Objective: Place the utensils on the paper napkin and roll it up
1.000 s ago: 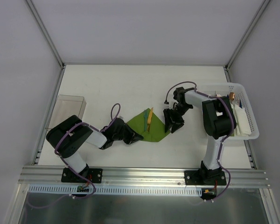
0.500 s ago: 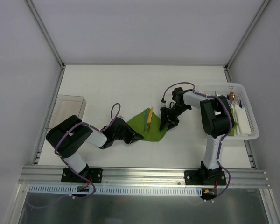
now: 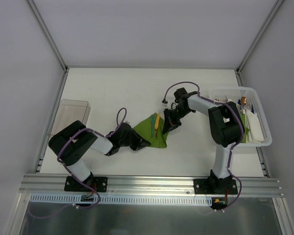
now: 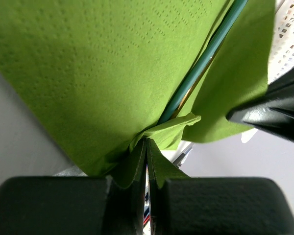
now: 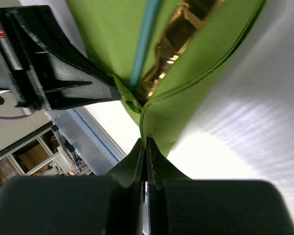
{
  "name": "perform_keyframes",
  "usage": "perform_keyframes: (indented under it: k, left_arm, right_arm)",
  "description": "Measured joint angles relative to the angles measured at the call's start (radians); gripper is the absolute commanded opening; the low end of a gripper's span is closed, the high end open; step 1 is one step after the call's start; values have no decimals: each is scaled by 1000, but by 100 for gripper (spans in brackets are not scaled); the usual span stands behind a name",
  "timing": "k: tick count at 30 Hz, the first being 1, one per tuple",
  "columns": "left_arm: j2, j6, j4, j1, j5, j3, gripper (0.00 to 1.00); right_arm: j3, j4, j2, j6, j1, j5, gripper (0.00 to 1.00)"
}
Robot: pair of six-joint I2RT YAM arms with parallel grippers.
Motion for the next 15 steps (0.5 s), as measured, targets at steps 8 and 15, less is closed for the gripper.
perform_keyframes:
  k: [8,15]
  left_arm:
    - [0,1,-16,0,0,9,0]
    - [3,3,-20,0,1,15,0]
  right_arm:
    - [51,19,0,84,59,-43,0]
    - [87,50,47,175,99,-77,0]
